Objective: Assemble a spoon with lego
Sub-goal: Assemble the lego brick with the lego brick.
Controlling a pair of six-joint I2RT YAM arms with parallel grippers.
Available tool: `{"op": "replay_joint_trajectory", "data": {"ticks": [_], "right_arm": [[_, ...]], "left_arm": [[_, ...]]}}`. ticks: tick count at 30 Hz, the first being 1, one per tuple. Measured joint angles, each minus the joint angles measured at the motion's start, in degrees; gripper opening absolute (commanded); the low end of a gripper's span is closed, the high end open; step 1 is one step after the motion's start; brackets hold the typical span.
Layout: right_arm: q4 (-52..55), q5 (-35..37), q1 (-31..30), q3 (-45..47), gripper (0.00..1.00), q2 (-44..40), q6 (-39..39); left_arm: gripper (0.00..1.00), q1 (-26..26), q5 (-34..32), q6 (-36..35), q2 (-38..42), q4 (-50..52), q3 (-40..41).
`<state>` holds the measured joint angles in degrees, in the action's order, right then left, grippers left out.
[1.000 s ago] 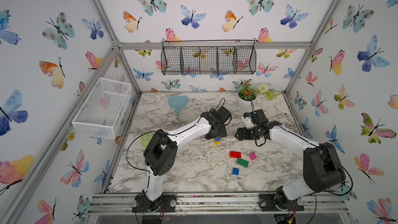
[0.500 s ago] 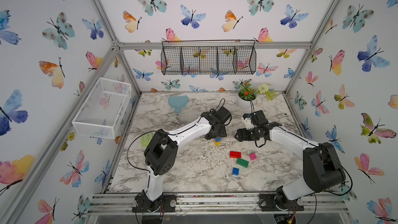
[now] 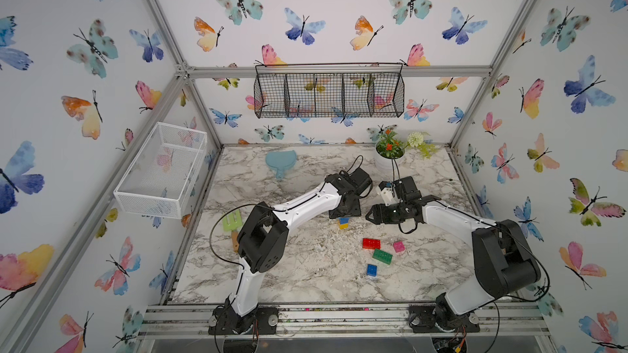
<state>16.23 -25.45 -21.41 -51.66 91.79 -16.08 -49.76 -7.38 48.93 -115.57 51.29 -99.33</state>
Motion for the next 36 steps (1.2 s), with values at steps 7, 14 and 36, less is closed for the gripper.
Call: {"op": "replay_joint_trajectory", "data": {"ticks": [7, 14, 36], "right_arm": [[-4.8, -5.8, 0.0, 2.8, 0.31, 3.0, -3.2], [-7.1, -8.4, -0.9, 3.1, 0.26, 3.1, -5.0], [-13.2, -13.9, -5.0, 1.5, 0.1, 9.3, -9.9]], "left_arm": [[0.49, -0.1, -0.5, -0.7, 0.0, 0.5, 0.1], [0.48, -0.1, -0.5, -1.6, 0.0, 0.4, 0.2], [0.48, -0.7, -0.2, -3.7, 1.3, 1.8, 0.9]]}}
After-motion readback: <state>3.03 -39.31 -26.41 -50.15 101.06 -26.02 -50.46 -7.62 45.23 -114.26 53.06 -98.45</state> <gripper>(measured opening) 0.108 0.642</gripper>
